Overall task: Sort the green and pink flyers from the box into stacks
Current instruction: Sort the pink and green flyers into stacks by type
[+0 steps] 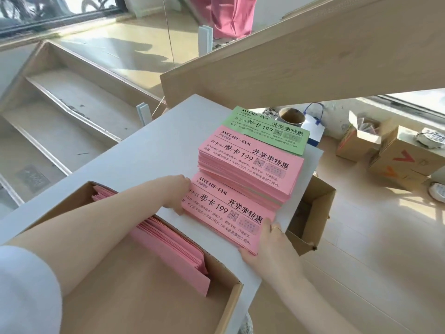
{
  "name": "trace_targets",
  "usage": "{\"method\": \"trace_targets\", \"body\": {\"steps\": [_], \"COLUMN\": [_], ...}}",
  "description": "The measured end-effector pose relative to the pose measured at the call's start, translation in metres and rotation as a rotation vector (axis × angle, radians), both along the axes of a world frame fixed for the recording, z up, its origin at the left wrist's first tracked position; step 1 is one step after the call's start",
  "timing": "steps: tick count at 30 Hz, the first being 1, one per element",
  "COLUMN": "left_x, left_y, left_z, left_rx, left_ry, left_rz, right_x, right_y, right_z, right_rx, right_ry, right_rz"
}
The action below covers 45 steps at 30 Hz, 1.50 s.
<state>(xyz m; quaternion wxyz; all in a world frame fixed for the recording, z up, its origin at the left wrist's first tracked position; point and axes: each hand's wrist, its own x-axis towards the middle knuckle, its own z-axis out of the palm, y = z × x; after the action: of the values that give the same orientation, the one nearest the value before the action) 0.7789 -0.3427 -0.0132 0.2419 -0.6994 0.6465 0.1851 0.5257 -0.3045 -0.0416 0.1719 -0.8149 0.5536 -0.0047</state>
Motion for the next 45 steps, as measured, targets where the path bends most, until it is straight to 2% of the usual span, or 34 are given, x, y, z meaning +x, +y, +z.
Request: {"method": "trace_targets", "body": {"steps": [6, 8, 10, 13, 14, 16, 18, 21, 23, 29, 34, 37, 41, 45], "left_x": [0.001, 0.001, 0.004, 0.008, 0.011, 0.017, 0.022, 0.023, 0.020, 0.016, 0.009, 0.001, -0.005, -0.007], "left_y": [0.001, 0.005, 0.016, 0.050, 0.067, 0.103, 0.139, 0.183, 0.202, 0.217, 0.216, 0.216, 0.215, 0.208], "left_z": [0.005, 0.017, 0.035, 0.068, 0.077, 0.086, 0.084, 0.072, 0.064, 0.040, 0.031, 0.030, 0.032, 0.029], "left_rx": [-0.012, -0.052, -0.232, -0.720, -0.866, -0.999, -1.000, -0.920, -0.846, -0.641, -0.528, -0.471, -0.462, -0.480], "left_ry": [-0.027, 0.031, 0.167, 0.477, 0.529, 0.545, 0.527, 0.503, 0.571, 0.774, 0.968, 1.037, 1.147, 1.182], "left_rz": [0.043, 0.117, 0.160, 0.162, 0.146, 0.135, 0.141, 0.159, 0.273, 0.568, 0.714, 0.756, 0.850, 1.021], "right_x": [0.000, -0.004, -0.008, -0.003, 0.005, 0.024, 0.045, 0.072, 0.083, 0.097, 0.104, 0.105, 0.108, 0.114], "right_y": [0.001, 0.002, 0.003, 0.018, 0.027, 0.051, 0.071, 0.088, 0.090, 0.099, 0.114, 0.124, 0.131, 0.136], "right_z": [0.010, 0.028, 0.048, 0.075, 0.082, 0.094, 0.099, 0.095, 0.082, 0.071, 0.076, 0.072, 0.062, 0.059], "right_rx": [-0.043, -0.057, -0.092, -0.230, -0.285, -0.334, -0.382, -0.395, -0.335, -0.397, -0.662, -0.724, -0.601, -0.407], "right_ry": [0.154, 0.156, 0.047, -0.375, -0.492, -0.603, -0.532, -0.237, -0.101, 0.068, 0.101, 0.092, 0.049, -0.038], "right_rz": [0.070, 0.082, 0.096, 0.159, 0.205, 0.328, 0.453, 0.560, 0.540, 0.417, 0.490, 0.564, 0.573, 0.530]}}
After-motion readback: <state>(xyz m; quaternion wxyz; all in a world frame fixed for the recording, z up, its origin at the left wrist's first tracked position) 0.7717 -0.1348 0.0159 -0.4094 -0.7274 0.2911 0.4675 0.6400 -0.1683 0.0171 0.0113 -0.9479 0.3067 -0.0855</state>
